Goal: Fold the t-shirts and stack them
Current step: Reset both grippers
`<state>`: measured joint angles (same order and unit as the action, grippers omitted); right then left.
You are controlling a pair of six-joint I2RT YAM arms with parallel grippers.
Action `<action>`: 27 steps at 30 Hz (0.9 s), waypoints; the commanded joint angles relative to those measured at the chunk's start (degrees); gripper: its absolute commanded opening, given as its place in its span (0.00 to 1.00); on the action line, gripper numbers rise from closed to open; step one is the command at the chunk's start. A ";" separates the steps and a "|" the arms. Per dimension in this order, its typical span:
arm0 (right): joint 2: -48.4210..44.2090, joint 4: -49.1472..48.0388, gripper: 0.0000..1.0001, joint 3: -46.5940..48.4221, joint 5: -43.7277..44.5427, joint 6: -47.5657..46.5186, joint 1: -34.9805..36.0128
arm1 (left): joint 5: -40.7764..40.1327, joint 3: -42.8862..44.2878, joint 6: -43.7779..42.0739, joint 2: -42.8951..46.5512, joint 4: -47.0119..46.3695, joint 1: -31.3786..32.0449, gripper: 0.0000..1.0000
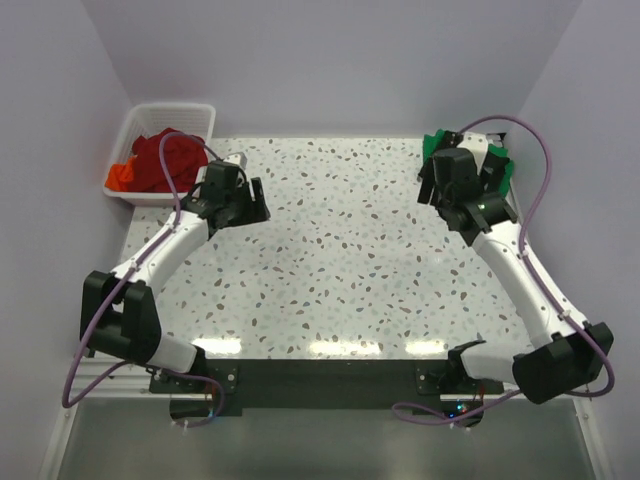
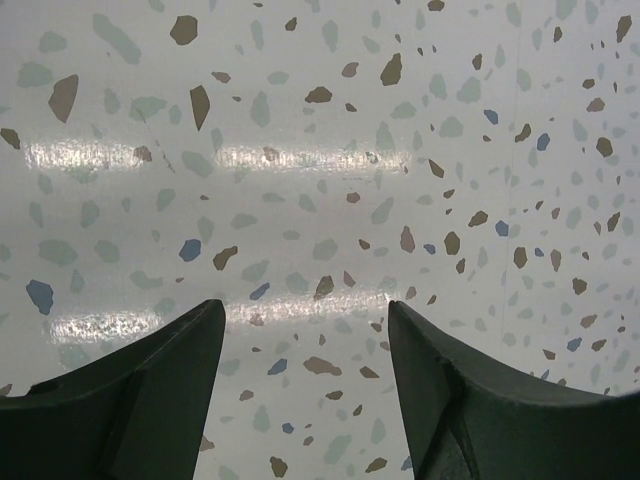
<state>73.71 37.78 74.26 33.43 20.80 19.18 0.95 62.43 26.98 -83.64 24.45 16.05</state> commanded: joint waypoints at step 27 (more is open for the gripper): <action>-12.72 2.30 0.77 -6.85 -13.91 1.62 3.58 | 1.34 -2.93 -1.67 5.15 -1.51 -0.41 0.72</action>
<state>60.38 41.98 66.50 21.23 22.92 22.04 2.37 59.61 26.76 -80.75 24.32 16.01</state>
